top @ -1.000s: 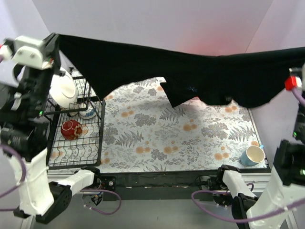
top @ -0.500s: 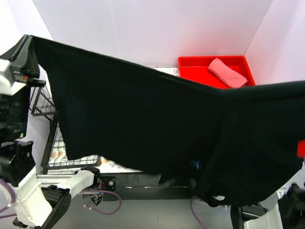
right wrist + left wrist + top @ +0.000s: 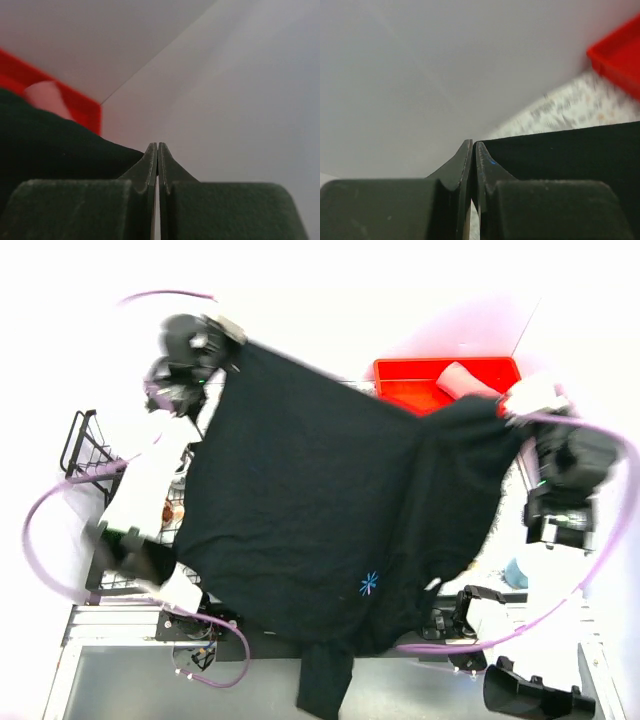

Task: Roll the t-shirts
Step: Flatten out the T-shirt at the center of the board, then fold the T-shirt at the center of the board.

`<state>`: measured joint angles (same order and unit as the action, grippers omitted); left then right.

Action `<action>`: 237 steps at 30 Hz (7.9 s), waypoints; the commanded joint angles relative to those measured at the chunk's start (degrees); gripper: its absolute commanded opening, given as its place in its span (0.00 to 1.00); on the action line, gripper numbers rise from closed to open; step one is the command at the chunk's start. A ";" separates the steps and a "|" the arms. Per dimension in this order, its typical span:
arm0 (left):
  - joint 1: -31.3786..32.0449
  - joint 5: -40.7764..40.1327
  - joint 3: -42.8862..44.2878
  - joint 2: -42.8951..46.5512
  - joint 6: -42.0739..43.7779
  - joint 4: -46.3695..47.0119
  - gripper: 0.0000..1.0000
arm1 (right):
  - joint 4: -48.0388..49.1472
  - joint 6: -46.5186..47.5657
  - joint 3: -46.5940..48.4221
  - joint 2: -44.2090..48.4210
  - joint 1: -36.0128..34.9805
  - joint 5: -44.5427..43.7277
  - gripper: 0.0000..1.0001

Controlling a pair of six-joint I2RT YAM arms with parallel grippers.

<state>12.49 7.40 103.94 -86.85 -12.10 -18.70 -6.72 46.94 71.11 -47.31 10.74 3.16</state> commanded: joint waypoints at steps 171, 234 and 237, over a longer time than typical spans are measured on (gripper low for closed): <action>-0.98 -4.15 7.77 -46.31 -3.01 -16.81 0.01 | -28.35 -22.68 -8.53 -40.40 -1.52 11.70 0.38; -0.89 -3.45 18.86 -47.37 -17.52 -22.44 0.49 | -22.99 -15.65 0.78 -62.20 3.67 -4.74 0.25; -0.89 -2.74 13.67 -44.55 -16.47 -21.82 0.44 | -22.64 -15.47 0.78 -62.82 3.67 -5.18 0.25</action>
<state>11.70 2.85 121.75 -139.28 -28.56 -39.09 -27.22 30.44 72.60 -109.12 14.13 -0.54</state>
